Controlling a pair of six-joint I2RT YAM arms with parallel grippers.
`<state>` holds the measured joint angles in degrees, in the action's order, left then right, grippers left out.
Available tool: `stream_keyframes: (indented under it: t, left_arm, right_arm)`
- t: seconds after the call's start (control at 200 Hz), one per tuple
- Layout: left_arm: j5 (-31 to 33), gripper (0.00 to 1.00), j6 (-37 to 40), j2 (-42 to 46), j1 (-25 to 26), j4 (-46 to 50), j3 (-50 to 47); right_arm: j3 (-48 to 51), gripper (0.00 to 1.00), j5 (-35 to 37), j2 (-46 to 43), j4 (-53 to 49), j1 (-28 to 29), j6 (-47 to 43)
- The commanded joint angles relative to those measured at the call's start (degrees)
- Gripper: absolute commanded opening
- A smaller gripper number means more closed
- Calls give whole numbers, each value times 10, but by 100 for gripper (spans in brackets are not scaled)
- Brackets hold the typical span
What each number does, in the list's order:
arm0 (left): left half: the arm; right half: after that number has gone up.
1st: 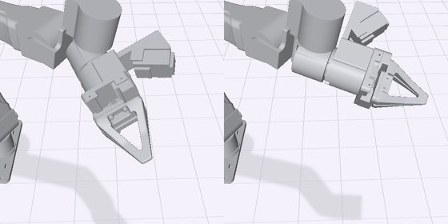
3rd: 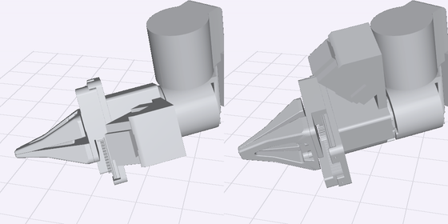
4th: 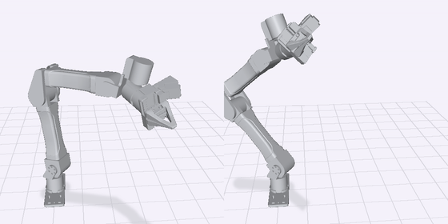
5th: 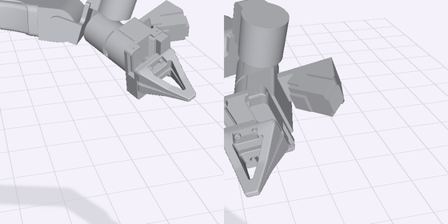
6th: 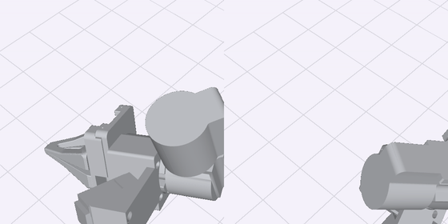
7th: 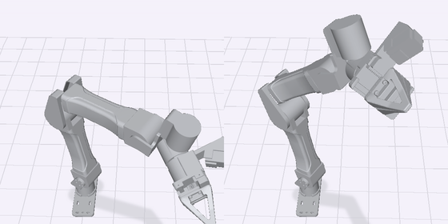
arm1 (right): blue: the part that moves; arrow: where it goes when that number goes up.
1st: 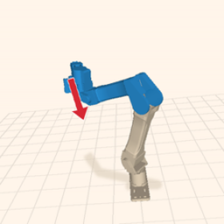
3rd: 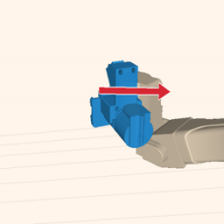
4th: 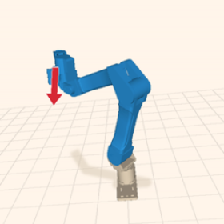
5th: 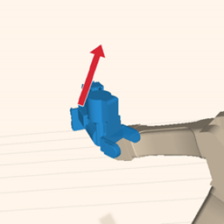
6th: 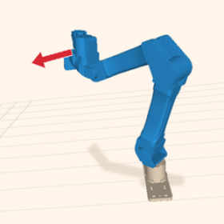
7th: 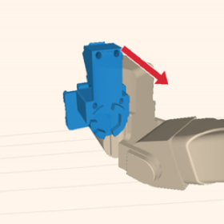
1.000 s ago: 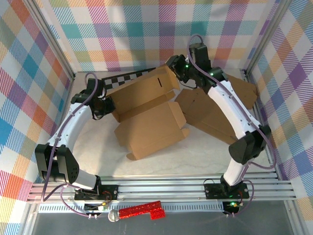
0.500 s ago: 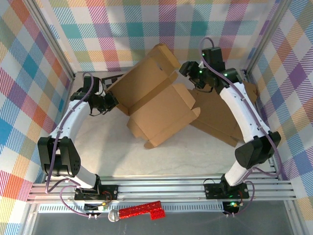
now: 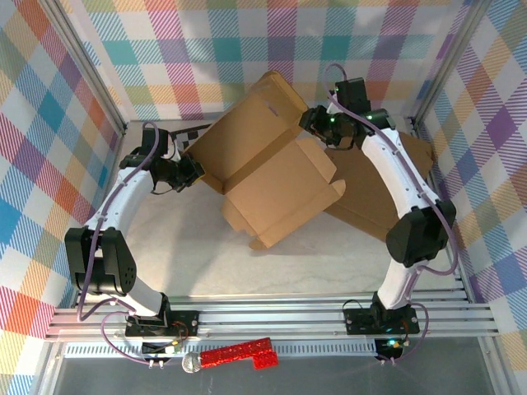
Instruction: Fold the paper box
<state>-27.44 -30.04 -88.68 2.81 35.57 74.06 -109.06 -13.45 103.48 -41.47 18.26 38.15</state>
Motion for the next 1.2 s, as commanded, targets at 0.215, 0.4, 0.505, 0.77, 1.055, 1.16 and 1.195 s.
stream_keyframes:
  t: [0.215,0.4,0.505,0.77,1.055,1.16,1.195]
  left_arm:
    - [-24,0,-1,-1,-3,-10,-7]
    - [-26,0,-5,-4,-1,-18,-8]
    - [-27,0,-8,-3,-1,-23,-6]
    - [-33,0,-15,4,-1,-37,-17]
    - [-31,0,-21,18,-1,-60,-43]
    - [-32,0,-21,18,-1,-63,-45]
    - [-34,0,-20,18,-1,-64,-45]
  right_arm:
    - [-42,36,-66,11,32,21,7]
    - [-47,37,-82,16,36,40,18]
    - [-49,37,-84,23,31,47,17]
    - [-93,38,-55,11,-9,53,-8]
    - [-116,52,22,-29,30,58,102]
    - [-125,54,74,-35,60,70,128]
    - [-135,55,91,-36,61,70,122]
